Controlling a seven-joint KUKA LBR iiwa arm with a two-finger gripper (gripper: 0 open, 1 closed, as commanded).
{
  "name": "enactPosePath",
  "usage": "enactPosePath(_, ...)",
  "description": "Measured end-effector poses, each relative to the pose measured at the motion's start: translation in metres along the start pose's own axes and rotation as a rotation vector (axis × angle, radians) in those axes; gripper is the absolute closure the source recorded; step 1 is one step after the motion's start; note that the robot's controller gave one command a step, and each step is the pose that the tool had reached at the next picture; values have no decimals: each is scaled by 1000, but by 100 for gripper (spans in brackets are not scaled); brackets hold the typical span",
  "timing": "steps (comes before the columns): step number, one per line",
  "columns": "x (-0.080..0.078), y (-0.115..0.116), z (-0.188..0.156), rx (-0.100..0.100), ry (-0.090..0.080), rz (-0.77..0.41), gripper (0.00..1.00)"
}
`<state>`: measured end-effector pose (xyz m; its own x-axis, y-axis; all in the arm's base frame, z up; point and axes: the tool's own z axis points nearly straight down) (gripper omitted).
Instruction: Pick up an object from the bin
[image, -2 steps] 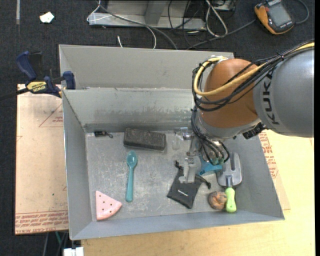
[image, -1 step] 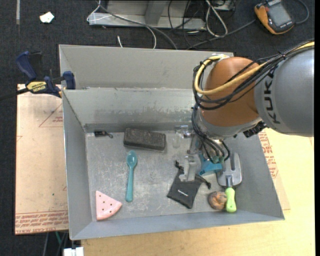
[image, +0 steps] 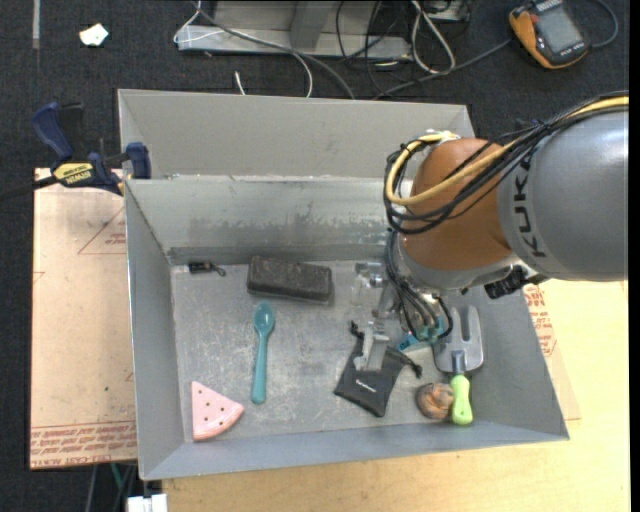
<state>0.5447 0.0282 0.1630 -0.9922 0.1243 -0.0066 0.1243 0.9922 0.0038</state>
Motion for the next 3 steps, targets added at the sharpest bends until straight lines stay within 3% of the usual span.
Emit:
enactPosePath(1,7,-55,43,1,4,-58,0)
enactPosePath(2,6,-62,67,1,5,124,0)
enactPosePath(3,6,-60,91,4,6,189,100)
